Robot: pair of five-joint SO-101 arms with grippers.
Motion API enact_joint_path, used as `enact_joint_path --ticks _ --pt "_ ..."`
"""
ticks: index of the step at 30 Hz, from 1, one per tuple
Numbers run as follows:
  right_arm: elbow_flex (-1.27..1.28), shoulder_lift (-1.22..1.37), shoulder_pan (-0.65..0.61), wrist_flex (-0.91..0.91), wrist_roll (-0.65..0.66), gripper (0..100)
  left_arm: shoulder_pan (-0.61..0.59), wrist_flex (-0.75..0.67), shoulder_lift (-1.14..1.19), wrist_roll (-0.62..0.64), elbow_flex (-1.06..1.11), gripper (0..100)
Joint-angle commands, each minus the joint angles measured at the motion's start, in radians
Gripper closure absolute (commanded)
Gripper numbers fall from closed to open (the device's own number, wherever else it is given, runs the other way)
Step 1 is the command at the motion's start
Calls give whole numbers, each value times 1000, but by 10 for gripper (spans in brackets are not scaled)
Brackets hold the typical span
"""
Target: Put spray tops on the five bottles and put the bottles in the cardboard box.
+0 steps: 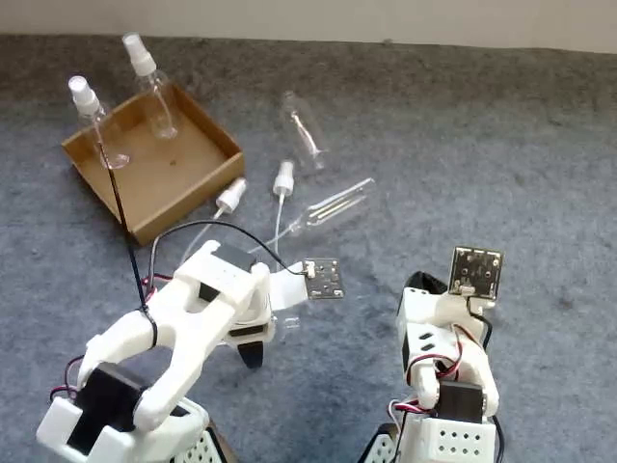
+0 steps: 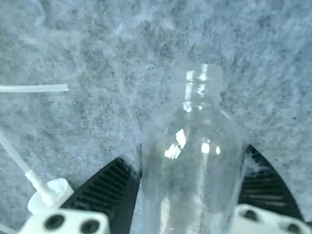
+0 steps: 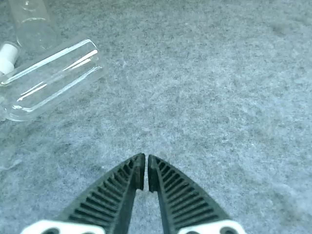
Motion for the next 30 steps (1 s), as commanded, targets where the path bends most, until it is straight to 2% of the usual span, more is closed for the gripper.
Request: enact_joint_path --ticks 1,5,12,20,26,30 --pt "177 -12 -7 1 3 979 19 2 5 -8 -56 777" --pt "177 -12 -7 1 3 979 19 2 5 -6 -59 849" --pt "177 -12 -7 2 3 979 19 9 -42 -3 -85 845" --pt "177 -12 -7 2 3 979 10 51 -460 6 -85 847" --pt "177 -12 12 4 8 978 -42 51 -789 267 -35 847" --pt "177 -12 53 -1 189 978 -101 52 -924 308 -7 847"
